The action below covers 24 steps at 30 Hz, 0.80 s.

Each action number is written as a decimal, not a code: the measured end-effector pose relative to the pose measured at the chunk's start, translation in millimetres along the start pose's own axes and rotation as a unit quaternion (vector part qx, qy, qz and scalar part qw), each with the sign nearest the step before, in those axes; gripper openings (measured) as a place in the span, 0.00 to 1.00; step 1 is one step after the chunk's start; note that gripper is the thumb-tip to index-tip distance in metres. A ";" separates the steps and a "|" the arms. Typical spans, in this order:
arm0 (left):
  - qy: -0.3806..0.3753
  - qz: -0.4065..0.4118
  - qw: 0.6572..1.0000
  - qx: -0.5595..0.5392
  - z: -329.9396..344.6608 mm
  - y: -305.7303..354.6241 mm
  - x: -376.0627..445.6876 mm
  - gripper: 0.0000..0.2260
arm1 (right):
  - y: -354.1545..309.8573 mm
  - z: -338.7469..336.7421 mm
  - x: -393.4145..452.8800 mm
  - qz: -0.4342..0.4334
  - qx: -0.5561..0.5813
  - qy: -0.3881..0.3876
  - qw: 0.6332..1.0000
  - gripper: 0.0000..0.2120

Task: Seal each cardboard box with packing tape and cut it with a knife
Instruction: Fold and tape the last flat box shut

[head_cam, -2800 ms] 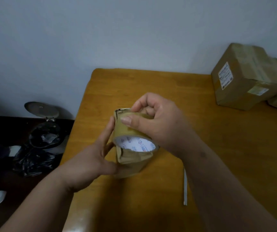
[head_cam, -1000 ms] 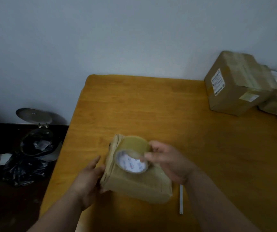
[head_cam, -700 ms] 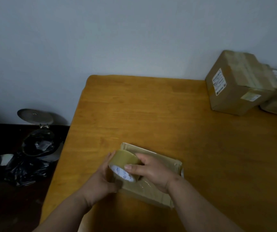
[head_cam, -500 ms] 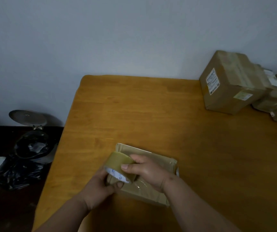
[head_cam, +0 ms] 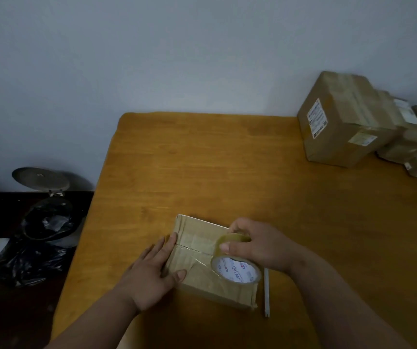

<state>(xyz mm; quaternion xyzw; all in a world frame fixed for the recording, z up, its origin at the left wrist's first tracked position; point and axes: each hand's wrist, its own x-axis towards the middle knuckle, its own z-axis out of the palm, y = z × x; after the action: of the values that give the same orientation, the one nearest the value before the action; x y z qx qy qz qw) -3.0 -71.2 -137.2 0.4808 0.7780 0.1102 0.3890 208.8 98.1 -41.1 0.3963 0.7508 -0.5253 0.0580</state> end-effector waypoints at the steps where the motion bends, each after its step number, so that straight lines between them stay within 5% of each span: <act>1: 0.005 0.001 1.000 0.001 1.6 0.1 -0.4 0.38 | 0.5 1.5 0.5 -0.002 -0.003 0.003 1.000 0.13; 9: 0.126 0.187 0.960 0.168 22.5 9.3 -16.3 0.33 | 0.4 8.2 -1.5 -0.015 0.006 0.025 1.000 0.12; 18: 0.117 0.179 0.921 0.324 14.9 28.7 -17.5 0.42 | 13.5 10.6 -19.9 -0.017 0.112 -0.017 0.993 0.02; 24: 0.101 0.176 0.934 0.294 25.7 28.2 -21.2 0.39 | 13.1 9.6 -21.4 -0.024 0.126 0.015 0.992 0.11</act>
<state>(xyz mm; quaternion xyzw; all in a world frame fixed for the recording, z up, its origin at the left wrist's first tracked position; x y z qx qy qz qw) 38.9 -79.6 -128.5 0.6890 0.7140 -0.0089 0.1243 228.8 80.5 -44.3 0.3903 0.6890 -0.6105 -0.0164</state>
